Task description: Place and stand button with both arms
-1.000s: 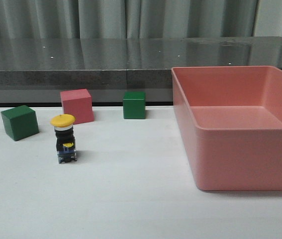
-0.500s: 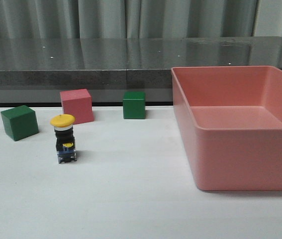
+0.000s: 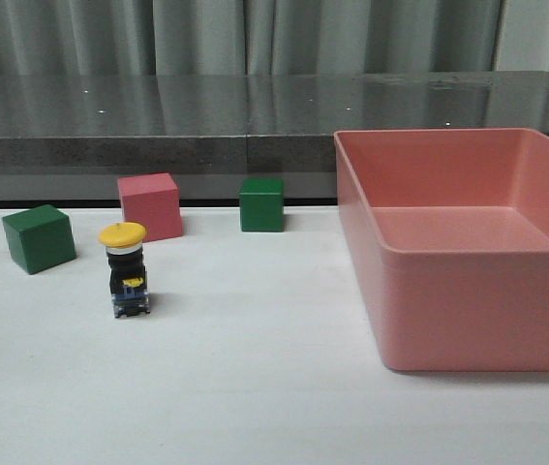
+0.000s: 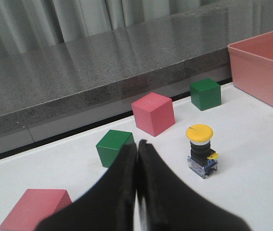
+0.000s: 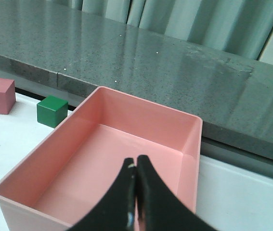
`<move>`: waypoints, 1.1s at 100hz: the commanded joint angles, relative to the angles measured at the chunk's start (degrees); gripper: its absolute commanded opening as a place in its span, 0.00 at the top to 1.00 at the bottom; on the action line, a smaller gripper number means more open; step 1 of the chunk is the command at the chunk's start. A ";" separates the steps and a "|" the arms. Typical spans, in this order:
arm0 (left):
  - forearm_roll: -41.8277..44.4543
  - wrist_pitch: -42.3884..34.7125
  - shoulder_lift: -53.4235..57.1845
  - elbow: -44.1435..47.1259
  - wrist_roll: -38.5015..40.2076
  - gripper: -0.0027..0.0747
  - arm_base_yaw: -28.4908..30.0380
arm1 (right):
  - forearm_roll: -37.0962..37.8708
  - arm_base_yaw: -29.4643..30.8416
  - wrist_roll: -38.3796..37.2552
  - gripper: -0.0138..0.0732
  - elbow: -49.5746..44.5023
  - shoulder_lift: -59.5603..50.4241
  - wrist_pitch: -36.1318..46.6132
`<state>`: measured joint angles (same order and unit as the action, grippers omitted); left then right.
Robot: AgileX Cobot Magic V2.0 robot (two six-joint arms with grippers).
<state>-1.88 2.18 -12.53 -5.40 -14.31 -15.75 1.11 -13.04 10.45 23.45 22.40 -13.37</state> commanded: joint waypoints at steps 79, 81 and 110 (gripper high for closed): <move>12.00 0.26 14.56 7.95 18.24 0.99 11.04 | -0.20 0.27 0.27 0.93 1.52 0.15 4.40; 12.00 0.26 14.56 7.95 18.24 0.99 11.04 | -0.20 0.27 0.27 0.93 1.52 0.15 4.40; 12.00 0.26 14.56 7.95 18.24 0.99 11.04 | -0.20 0.27 0.27 0.93 1.52 0.15 4.40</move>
<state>10.04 6.76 0.31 0.00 3.22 -4.75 1.11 -13.04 10.45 23.45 22.40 -13.37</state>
